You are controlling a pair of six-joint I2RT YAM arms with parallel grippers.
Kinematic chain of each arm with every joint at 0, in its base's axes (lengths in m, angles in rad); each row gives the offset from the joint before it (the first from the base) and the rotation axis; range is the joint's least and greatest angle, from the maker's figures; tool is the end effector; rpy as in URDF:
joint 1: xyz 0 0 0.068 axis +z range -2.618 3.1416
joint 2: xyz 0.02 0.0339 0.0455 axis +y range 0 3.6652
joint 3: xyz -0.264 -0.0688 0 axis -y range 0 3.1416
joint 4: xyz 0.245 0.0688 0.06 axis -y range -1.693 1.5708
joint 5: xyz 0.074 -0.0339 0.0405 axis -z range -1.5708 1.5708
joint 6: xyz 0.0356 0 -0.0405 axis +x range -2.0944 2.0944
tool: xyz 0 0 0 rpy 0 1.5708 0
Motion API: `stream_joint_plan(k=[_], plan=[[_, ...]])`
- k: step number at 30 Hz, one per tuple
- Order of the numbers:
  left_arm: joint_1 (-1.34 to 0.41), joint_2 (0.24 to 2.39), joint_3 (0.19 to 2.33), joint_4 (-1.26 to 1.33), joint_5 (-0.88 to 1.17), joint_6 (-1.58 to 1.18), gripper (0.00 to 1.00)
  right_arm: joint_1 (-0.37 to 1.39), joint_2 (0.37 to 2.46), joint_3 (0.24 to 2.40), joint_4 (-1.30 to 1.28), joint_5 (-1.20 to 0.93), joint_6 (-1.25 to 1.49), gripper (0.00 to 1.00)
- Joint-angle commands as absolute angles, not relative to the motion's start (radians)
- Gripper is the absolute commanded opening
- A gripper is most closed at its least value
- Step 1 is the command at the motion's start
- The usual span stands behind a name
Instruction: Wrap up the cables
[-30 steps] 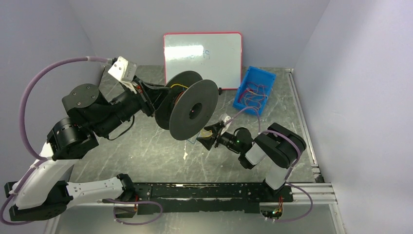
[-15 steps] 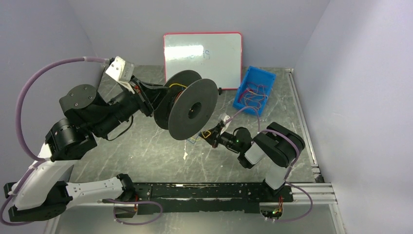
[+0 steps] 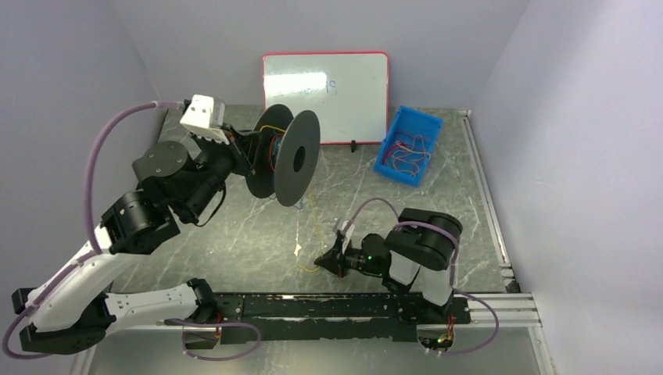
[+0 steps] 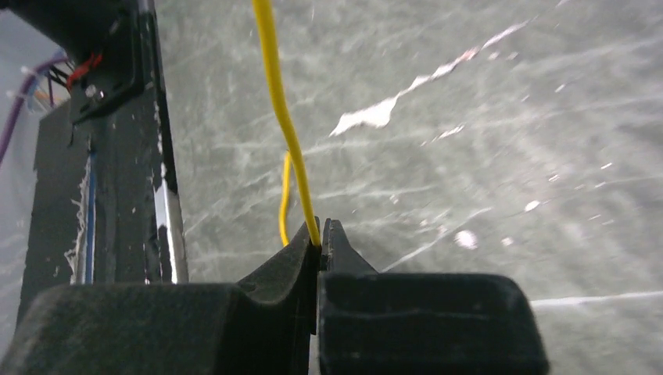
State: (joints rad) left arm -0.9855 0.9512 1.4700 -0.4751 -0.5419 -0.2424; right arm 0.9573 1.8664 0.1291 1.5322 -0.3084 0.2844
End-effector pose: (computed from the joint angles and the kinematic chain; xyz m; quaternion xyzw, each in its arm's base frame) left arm 0.1004 -0.1183 0.5066 0.0617 0.6910 -0.2497 0.6755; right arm 0.1185 0.1870 0.0925 -0.3446 0.6916 0.4596 0.4378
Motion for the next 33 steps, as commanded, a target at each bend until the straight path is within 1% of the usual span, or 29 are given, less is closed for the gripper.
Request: stream_joint_plan(k=[1, 4, 7, 13, 20, 27, 33], plan=[[-0.991, 0.941, 1.451, -0.292, -0.696, -0.272, 0.07, 1.068, 1.932, 0.118, 1.807, -0.174, 0.291, 0.0], [-0.99, 0.956, 1.442, -0.272, -0.729, -0.288, 0.07, 1.143, 1.973, 0.127, 1.808, -0.118, 0.308, 0.0], [-0.989, 0.98, 1.439, -0.25, -0.746, -0.292, 0.07, 1.206, 1.967, 0.152, 1.763, -0.077, 0.314, 0.0], [-0.989, 1.04, 1.407, -0.163, -0.789, -0.269, 0.07, 1.369, 1.84, 0.301, 1.391, 0.024, 0.256, 0.0], [-0.984, 1.092, 1.344, -0.079, -0.82, -0.242, 0.07, 1.477, 1.702, 0.454, 1.0, 0.13, 0.232, 0.0], [-0.983, 1.114, 1.225, -0.042, -0.848, -0.227, 0.07, 1.521, 1.5, 0.593, 0.61, 0.245, 0.256, 0.0], [-0.982, 1.107, 1.112, -0.065, -0.885, -0.276, 0.07, 1.539, 1.354, 0.747, 0.273, 0.315, 0.271, 0.0]])
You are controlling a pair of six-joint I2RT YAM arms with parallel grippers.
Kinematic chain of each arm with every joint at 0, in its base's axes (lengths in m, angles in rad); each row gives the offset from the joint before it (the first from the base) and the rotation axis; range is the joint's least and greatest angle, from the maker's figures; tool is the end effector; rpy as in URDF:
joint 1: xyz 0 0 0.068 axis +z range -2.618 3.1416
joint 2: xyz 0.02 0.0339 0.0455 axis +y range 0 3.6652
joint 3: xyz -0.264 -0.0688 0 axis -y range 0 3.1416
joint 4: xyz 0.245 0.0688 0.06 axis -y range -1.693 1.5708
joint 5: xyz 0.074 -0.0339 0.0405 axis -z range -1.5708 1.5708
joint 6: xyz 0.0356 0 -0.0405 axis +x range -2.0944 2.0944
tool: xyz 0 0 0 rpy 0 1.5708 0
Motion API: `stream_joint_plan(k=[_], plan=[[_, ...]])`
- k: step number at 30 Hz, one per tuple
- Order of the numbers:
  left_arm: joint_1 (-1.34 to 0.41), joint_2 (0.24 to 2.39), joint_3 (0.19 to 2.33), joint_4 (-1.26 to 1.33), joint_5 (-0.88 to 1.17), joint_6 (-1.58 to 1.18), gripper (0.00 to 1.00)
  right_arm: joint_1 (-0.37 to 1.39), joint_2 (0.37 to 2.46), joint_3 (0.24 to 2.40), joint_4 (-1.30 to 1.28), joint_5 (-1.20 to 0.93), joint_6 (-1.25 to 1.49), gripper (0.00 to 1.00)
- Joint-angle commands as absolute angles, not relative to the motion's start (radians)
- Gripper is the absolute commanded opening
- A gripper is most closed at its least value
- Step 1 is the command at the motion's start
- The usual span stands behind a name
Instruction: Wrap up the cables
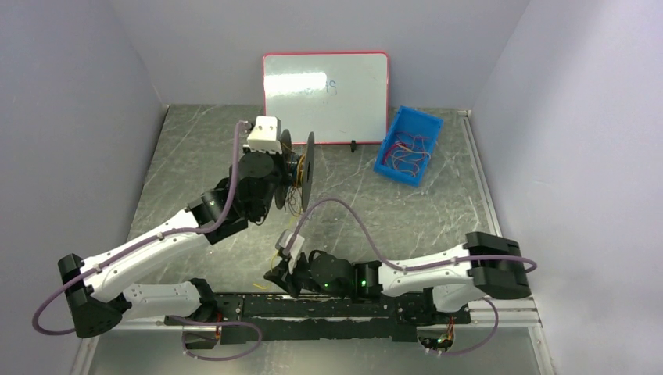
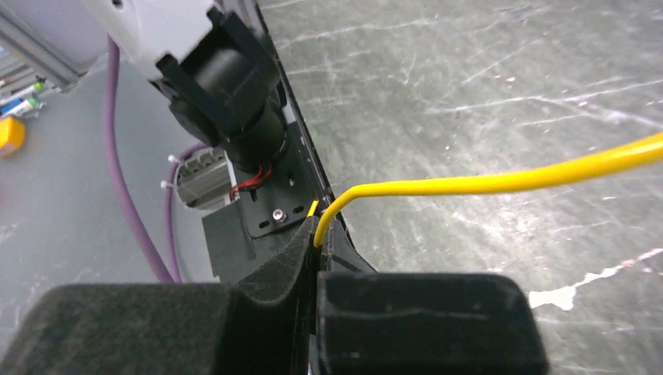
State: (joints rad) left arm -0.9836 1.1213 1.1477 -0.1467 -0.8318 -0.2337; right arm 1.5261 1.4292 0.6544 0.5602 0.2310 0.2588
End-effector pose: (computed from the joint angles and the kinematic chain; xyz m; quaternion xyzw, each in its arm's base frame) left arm 0.1581 -0.1901 0.4060 0.0013 0.7351 -0.0989 0.6707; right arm 0.0218 0.3053 0.2232 -0.3998 0.6662 0.4289 0.4609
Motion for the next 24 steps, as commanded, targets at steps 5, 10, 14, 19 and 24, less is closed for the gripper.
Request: stream_joint_plan(k=[5, 10, 14, 19, 24], plan=[[-0.983, 1.097, 1.029, -0.104, -0.875, -0.335, 0.07, 1.54, 1.284, 0.877, 0.029, 0.349, 0.25, 0.0], [-0.982, 1.091, 0.964, -0.13, -0.862, -0.376, 0.07, 1.537, 1.278, 1.025, -0.178, 0.395, 0.205, 0.0], [-0.983, 1.089, 0.924, -0.137, -0.83, -0.408, 0.07, 1.525, 1.287, 1.116, -0.303, 0.422, 0.17, 0.0], [-0.984, 1.071, 0.871, -0.131, -0.818, -0.418, 0.07, 1.499, 1.265, 1.191, -0.436, 0.452, 0.157, 0.0], [-0.983, 1.061, 0.832, -0.114, -0.789, -0.401, 0.07, 1.464, 1.228, 1.235, -0.559, 0.467, 0.142, 0.0]])
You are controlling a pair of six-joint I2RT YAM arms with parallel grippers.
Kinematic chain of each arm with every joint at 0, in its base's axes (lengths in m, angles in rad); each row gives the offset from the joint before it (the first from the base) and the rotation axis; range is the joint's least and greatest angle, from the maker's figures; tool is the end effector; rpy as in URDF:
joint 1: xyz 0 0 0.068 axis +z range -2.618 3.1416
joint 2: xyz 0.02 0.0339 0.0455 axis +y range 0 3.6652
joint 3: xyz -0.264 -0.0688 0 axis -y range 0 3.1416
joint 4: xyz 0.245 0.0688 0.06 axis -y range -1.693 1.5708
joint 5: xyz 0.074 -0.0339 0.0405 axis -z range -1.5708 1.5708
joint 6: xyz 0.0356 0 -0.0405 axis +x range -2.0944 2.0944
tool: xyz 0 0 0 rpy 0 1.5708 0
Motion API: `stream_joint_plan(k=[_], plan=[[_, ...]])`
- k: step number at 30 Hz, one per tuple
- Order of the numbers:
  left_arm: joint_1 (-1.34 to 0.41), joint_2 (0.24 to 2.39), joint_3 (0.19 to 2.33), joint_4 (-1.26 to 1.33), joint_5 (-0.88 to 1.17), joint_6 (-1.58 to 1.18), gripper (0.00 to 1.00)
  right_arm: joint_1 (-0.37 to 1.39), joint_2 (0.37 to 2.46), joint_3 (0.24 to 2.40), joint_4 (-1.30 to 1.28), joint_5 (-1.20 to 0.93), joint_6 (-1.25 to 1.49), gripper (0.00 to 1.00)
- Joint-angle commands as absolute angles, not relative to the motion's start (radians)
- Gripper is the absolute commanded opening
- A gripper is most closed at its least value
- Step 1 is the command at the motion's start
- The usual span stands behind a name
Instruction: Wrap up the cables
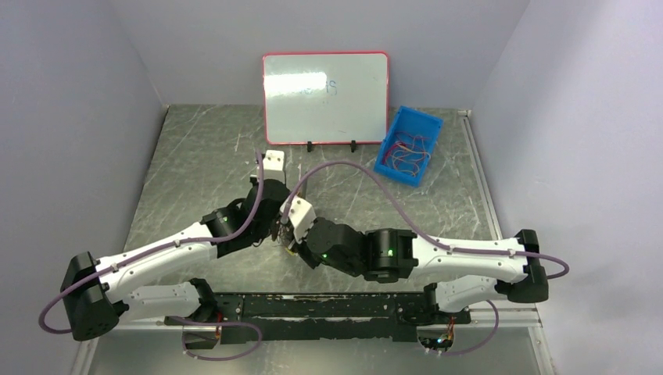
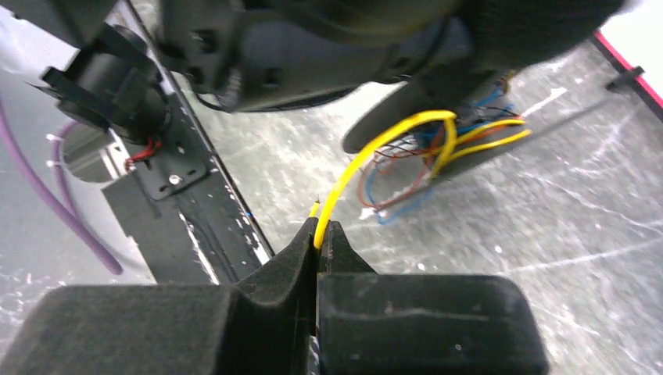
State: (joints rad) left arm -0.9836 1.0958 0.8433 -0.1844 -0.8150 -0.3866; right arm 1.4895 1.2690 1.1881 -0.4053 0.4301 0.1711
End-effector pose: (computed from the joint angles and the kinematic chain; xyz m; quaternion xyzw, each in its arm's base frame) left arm 0.1549 -0.1860 0.3035 0.0243 0.8028 -0.0531 0.5934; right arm 0.0379 0.2825 0.3559 -0.4255 0.7289 0.2489 0.4751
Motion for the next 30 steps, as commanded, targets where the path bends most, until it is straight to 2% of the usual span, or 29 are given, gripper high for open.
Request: stream_joint_plan(k=[1, 9, 16, 23, 30], plan=[[-0.984, 1.06, 0.825, -0.106, -0.777, -0.398, 0.07, 1.454, 1.222, 1.242, -0.573, 0.465, 0.136, 0.0], [-0.989, 1.047, 0.781, -0.075, -0.675, -0.313, 0.07, 1.275, 1.208, 1.279, -0.653, 0.374, 0.011, 0.0], [-0.995, 1.028, 0.747, -0.078, -0.621, -0.313, 0.07, 1.124, 1.251, 1.312, -0.606, 0.386, -0.12, 0.0], [-0.996, 1.038, 0.747, -0.122, -0.64, -0.35, 0.07, 1.091, 1.218, 1.292, -0.536, 0.372, -0.17, 0.0], [-0.997, 1.036, 0.72, -0.071, -0.558, -0.316, 0.07, 1.052, 1.255, 1.301, -0.488, 0.349, -0.181, 0.0]])
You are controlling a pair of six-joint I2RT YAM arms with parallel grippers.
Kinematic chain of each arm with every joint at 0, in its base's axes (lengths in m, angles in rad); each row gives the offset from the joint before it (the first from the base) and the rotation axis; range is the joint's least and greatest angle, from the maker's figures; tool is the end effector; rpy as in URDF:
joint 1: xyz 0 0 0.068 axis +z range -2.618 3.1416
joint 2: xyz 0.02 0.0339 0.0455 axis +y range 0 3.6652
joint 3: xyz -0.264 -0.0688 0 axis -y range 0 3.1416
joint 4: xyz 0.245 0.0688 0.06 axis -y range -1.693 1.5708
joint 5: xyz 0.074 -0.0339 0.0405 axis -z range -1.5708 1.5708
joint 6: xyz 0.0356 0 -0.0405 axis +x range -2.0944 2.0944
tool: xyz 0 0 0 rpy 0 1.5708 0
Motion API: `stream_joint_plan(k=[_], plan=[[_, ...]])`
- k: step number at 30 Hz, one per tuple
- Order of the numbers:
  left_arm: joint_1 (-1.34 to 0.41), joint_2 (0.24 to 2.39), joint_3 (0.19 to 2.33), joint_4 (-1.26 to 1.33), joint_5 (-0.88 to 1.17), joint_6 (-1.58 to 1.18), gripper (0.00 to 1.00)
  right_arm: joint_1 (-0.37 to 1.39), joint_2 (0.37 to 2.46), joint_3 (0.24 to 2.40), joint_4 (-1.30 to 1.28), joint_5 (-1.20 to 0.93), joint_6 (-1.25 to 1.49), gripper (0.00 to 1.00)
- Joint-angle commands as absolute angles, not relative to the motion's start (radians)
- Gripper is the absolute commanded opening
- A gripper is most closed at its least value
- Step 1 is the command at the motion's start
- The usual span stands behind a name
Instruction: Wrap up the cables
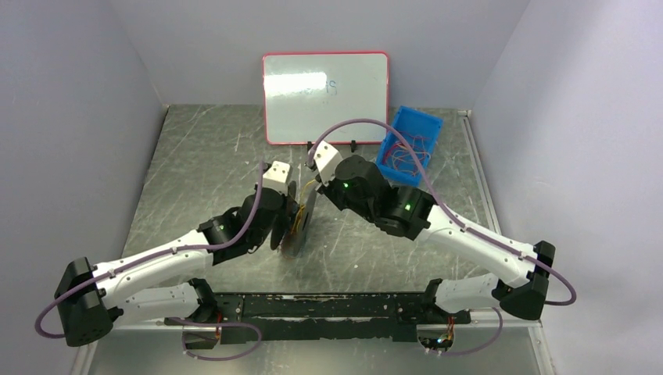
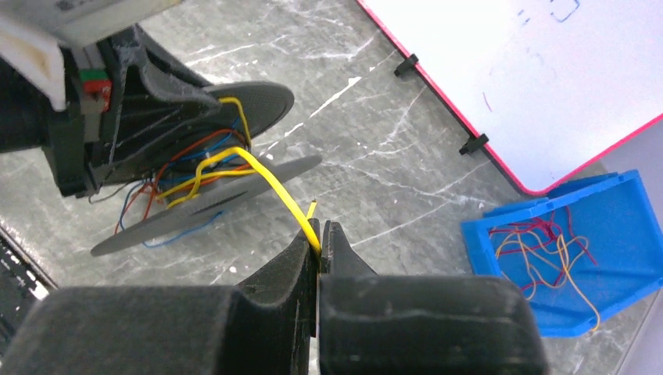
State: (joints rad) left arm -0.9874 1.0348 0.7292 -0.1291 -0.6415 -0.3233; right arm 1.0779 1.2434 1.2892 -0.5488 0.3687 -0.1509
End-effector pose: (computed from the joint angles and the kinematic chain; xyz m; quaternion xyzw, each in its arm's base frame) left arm 0.1444 -0.1801 0.2808 0.1004 0.8116 -0.1004 0.5667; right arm 0.1395 0.2327 0.3830 -0.4116 0.7453 0.0825 0.5180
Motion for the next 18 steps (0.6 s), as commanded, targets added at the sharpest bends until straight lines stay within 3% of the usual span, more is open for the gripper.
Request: stream_joint_plan(k=[1, 12, 18], plan=[[-0.998, 1.042, 0.717, -0.068, -0.541, -0.305, 0.07, 1.044, 1.268, 1.305, -0.481, 0.344, -0.187, 0.0], [-1.023, 0.947, 0.676, -0.116, -0.442, -0.31, 0.07, 0.839, 1.397, 1.263, -0.33, 0.228, -0.209, 0.0], [-1.025, 0.88, 0.662, -0.15, -0.399, -0.327, 0.07, 0.781, 1.429, 1.125, -0.211, 0.196, -0.165, 0.0]])
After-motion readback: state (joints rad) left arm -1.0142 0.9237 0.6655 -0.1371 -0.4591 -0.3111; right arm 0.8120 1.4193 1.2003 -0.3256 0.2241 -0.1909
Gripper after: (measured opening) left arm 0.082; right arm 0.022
